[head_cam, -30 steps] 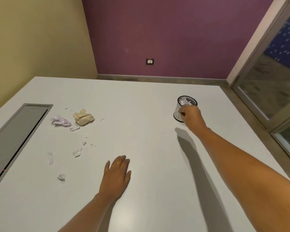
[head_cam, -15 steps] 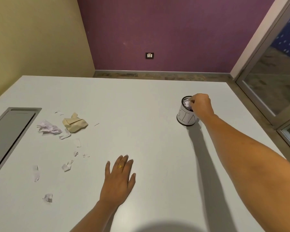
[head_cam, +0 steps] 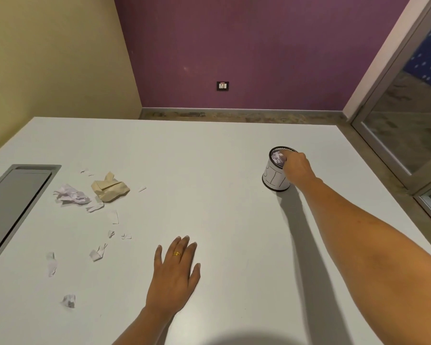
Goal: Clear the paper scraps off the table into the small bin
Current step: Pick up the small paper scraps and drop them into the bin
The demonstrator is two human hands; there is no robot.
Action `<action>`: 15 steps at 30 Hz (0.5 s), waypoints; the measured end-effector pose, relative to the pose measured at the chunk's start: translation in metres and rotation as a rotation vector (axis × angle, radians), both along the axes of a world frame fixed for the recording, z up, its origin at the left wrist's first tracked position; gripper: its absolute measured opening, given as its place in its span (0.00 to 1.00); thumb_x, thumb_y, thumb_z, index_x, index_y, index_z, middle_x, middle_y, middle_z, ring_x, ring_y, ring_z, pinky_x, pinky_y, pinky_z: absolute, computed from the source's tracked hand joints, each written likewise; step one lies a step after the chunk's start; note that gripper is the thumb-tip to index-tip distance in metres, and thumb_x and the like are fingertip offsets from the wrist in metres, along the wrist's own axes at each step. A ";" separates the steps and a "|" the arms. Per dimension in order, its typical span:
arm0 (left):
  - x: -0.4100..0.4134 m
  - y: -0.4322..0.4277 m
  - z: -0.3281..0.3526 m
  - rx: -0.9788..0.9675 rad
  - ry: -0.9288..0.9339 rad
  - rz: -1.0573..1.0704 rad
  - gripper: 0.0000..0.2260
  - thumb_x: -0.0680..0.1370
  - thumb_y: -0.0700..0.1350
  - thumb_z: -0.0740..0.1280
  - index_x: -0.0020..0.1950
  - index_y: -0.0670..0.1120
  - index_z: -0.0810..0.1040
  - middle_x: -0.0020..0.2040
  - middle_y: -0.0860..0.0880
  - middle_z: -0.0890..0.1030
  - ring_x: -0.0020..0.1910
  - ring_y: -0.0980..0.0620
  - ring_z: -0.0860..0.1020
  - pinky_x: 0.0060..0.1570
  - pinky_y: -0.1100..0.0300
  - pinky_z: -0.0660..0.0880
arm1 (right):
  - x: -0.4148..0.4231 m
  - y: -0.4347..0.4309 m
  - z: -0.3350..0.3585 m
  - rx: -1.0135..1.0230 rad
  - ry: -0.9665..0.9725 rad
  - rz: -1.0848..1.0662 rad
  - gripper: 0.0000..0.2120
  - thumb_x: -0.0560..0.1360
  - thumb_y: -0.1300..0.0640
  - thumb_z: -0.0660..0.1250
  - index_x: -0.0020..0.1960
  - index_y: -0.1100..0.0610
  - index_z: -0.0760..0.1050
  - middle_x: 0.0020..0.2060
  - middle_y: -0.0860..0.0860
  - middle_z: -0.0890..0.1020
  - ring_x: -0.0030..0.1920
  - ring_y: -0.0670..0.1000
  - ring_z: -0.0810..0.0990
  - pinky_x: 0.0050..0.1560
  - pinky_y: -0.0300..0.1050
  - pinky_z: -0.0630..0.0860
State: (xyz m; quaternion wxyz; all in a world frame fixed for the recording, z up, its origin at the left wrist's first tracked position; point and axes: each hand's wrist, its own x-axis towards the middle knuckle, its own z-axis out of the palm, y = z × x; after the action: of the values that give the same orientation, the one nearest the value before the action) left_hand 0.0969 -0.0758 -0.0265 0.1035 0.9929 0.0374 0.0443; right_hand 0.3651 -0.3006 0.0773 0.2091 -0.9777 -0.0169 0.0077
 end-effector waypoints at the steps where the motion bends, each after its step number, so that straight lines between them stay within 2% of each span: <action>1: 0.000 0.000 0.000 0.004 -0.004 0.002 0.20 0.75 0.52 0.54 0.58 0.46 0.78 0.60 0.47 0.80 0.60 0.48 0.78 0.57 0.39 0.72 | 0.000 -0.001 0.001 0.008 0.004 -0.001 0.19 0.76 0.69 0.54 0.65 0.60 0.71 0.59 0.65 0.76 0.59 0.65 0.74 0.58 0.53 0.73; 6: -0.003 0.001 0.000 0.009 0.005 0.005 0.21 0.75 0.52 0.53 0.58 0.47 0.79 0.60 0.48 0.80 0.61 0.48 0.78 0.57 0.40 0.73 | -0.009 -0.010 0.003 0.080 0.005 0.009 0.21 0.78 0.65 0.53 0.70 0.56 0.68 0.65 0.65 0.72 0.64 0.66 0.71 0.65 0.55 0.70; 9: -0.007 -0.001 0.000 -0.010 0.032 0.013 0.22 0.75 0.52 0.52 0.60 0.47 0.78 0.62 0.48 0.79 0.63 0.47 0.76 0.60 0.41 0.71 | -0.021 -0.014 0.004 0.086 0.005 -0.015 0.23 0.78 0.65 0.51 0.71 0.55 0.67 0.67 0.63 0.71 0.66 0.65 0.69 0.66 0.55 0.68; 13: -0.016 -0.003 -0.003 -0.077 0.042 0.017 0.23 0.77 0.52 0.49 0.66 0.47 0.73 0.69 0.47 0.73 0.70 0.47 0.69 0.68 0.42 0.63 | -0.058 -0.006 -0.002 0.103 -0.040 -0.004 0.24 0.75 0.68 0.52 0.69 0.57 0.68 0.65 0.63 0.73 0.63 0.64 0.73 0.63 0.51 0.71; 15: -0.019 -0.003 -0.005 -0.113 0.093 0.013 0.21 0.80 0.52 0.50 0.71 0.49 0.65 0.75 0.49 0.63 0.75 0.50 0.58 0.73 0.45 0.53 | -0.084 0.002 -0.011 0.080 -0.070 0.036 0.22 0.75 0.69 0.54 0.68 0.60 0.68 0.67 0.62 0.73 0.64 0.61 0.73 0.62 0.48 0.70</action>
State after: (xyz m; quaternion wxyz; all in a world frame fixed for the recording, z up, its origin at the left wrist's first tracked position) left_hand 0.0779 -0.0788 -0.0319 0.1575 0.9862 0.0510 -0.0032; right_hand 0.2809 -0.2981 0.0660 0.2471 -0.9678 -0.0420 -0.0236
